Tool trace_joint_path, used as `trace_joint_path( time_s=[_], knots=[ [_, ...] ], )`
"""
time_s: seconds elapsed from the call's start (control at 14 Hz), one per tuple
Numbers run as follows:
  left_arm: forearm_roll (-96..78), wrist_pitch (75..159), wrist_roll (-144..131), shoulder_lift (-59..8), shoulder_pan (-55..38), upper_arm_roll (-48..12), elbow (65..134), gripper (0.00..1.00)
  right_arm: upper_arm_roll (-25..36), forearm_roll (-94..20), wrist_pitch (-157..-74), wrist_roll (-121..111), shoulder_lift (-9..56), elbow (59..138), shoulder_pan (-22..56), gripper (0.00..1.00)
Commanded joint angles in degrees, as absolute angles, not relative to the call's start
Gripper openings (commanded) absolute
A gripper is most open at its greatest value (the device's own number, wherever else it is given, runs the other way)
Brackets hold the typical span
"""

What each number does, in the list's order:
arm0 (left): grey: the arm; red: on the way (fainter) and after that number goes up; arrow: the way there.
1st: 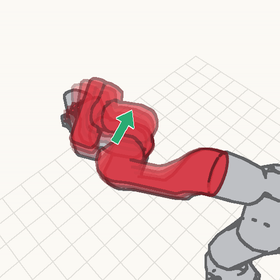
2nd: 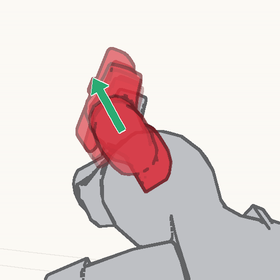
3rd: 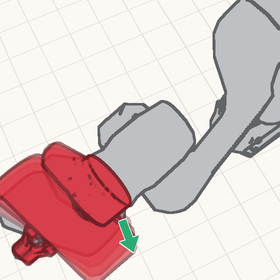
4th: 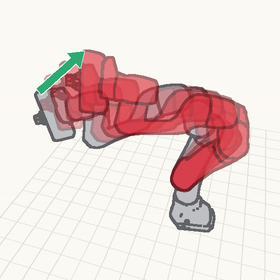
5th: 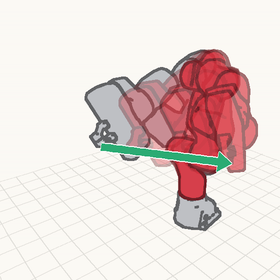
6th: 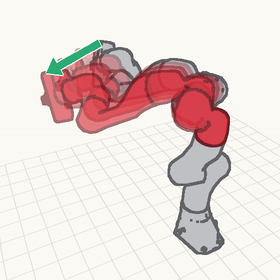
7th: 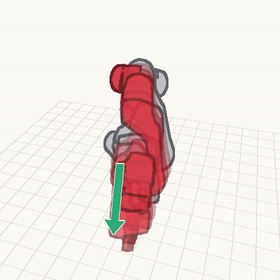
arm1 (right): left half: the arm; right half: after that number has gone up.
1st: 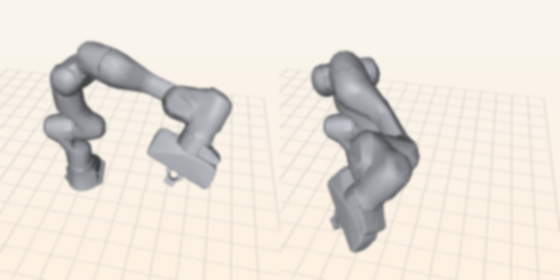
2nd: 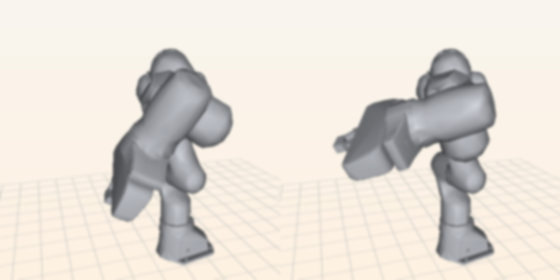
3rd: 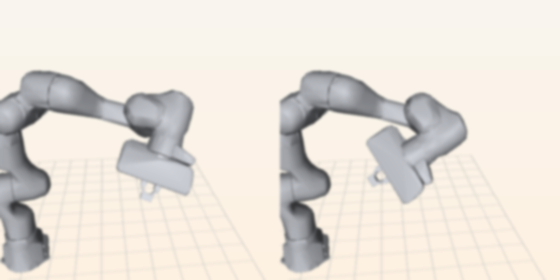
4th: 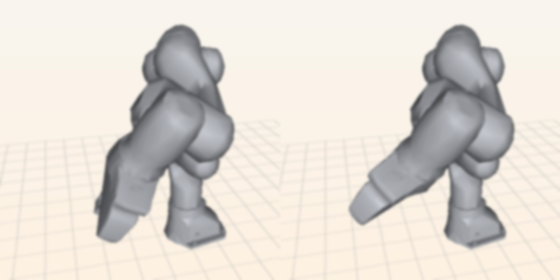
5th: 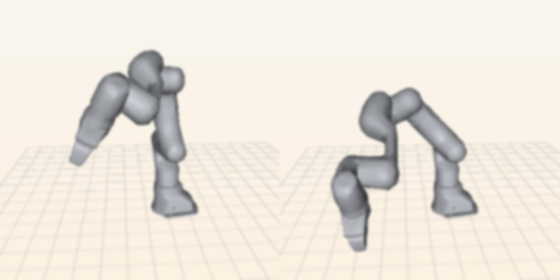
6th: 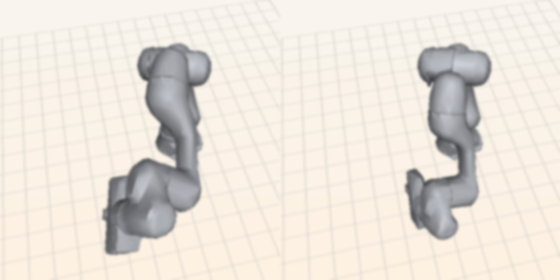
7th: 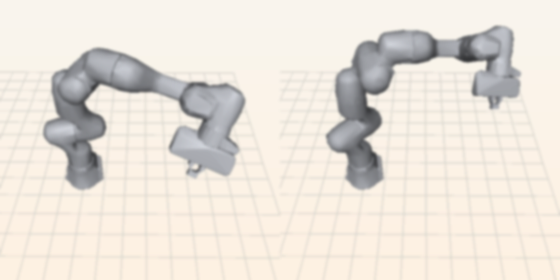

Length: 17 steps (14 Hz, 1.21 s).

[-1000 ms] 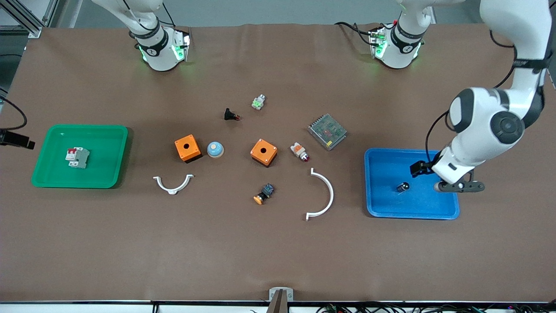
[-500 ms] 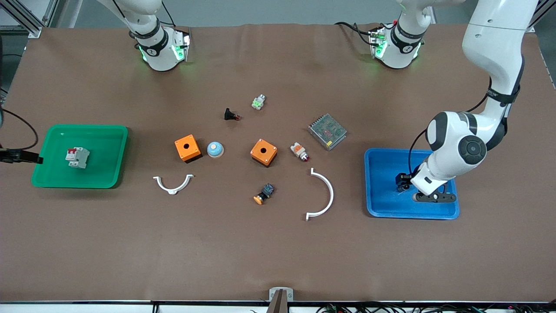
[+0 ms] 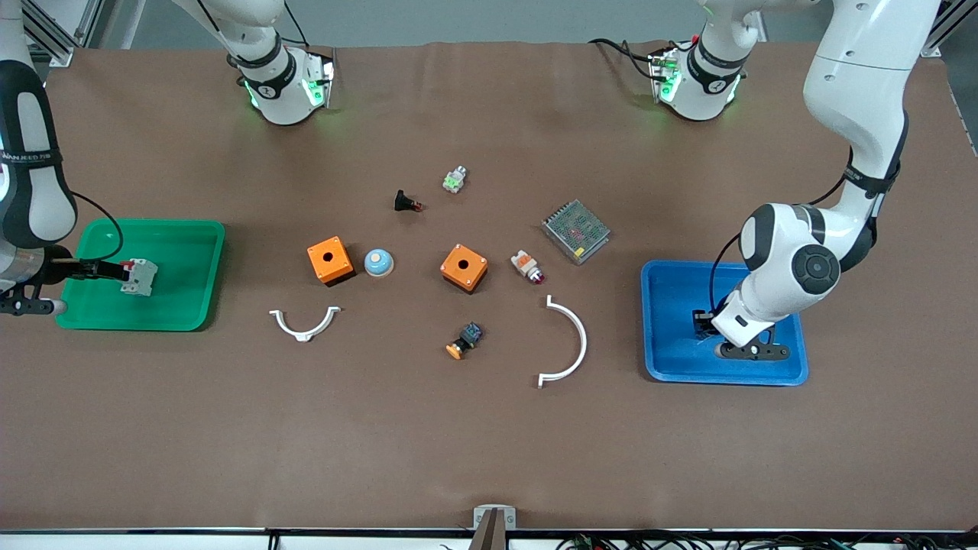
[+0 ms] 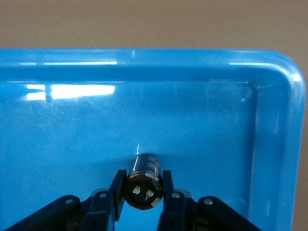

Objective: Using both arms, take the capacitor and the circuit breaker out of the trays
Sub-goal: 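Grasp and lift the capacitor with the left gripper while the right gripper grasps the breaker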

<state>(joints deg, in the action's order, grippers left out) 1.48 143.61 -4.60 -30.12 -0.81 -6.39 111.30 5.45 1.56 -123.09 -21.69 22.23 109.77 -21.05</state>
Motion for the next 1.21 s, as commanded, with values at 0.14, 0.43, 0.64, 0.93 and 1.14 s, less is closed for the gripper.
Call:
trace_joint_path(
  time_s=[0.14, 0.43, 0.64, 0.93, 1.14],
  knots=[
    [2.64, 140.56, -5.36, -25.93, -5.7, -6.42, 107.6, 0.0, 4.39, 0.53, -131.02, -22.06, 20.83, 115.92, -24.08, 1.0],
    [2.64, 127.11, -18.59, -28.11, -13.52, -6.33, 94.78, 0.0, 4.31, 0.44, -134.12, -21.97, 22.41, 117.94, -23.99, 1.0],
    [2.46, 126.3, -26.16, -31.71, -17.21, -6.42, 89.66, 0.0, 4.31, 0.44, -134.91, -21.97, 23.37, 118.56, -23.99, 1.0],
    [2.46, 126.39, -39.27, -39.09, -23.19, -6.42, 82.64, 0.0, 4.31, 0.44, -134.91, -21.97, 24.52, 118.57, -23.82, 0.57],
    [2.28, 127.0, -44.1, -43.32, -26.09, -6.33, 79.55, 0.0, 4.31, 0.44, -135.35, -21.97, 24.7, 118.3, -23.91, 0.33]
  ],
)
